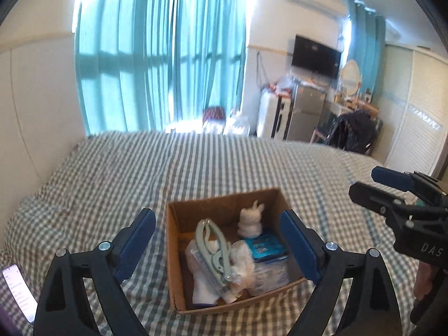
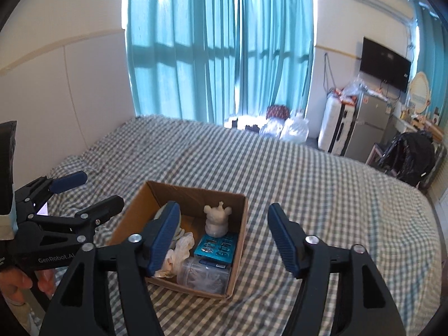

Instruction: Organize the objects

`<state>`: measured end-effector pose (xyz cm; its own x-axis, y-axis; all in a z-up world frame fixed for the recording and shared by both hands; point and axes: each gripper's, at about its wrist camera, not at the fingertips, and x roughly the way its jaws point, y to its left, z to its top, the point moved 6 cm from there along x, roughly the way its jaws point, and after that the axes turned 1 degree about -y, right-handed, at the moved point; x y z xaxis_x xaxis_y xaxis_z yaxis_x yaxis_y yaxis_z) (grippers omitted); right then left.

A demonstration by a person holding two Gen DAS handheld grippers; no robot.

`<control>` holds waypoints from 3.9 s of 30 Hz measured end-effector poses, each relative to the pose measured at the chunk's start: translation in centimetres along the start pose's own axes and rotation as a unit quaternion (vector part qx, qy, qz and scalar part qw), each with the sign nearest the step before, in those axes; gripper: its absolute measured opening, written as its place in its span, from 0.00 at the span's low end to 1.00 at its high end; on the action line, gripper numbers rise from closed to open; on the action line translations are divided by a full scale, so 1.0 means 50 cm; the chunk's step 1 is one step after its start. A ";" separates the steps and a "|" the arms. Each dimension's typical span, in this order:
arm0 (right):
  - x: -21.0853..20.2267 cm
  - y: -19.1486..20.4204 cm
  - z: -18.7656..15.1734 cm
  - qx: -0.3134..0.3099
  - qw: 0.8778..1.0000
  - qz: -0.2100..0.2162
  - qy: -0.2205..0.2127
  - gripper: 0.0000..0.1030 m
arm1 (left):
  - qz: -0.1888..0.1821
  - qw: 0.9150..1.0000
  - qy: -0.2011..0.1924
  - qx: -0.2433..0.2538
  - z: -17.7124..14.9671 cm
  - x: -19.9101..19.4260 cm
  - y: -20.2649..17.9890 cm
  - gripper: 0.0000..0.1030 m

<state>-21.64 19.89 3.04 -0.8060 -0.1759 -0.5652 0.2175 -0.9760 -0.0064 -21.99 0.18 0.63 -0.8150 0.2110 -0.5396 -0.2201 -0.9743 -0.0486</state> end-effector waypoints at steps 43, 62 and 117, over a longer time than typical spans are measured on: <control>-0.265 0.046 -0.192 0.046 0.990 -0.063 -0.117 0.99 | 0.094 0.988 -0.117 -0.034 -0.159 -0.280 -0.023 1.00; -0.249 0.035 -0.218 0.040 0.991 -0.081 -0.102 1.00 | 0.080 0.991 -0.102 -0.039 -0.185 -0.272 -0.032 1.00; -0.206 0.039 -0.217 0.038 0.994 -0.068 -0.083 1.00 | 0.106 0.990 -0.090 -0.037 -0.191 -0.251 -0.018 1.00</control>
<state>-6.95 21.20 -0.10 -0.9059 -0.0546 -0.4200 0.0635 -0.9980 -0.0072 -6.44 -2.32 -0.56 -0.9222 0.0065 -0.3866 -0.0004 -0.9999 -0.0157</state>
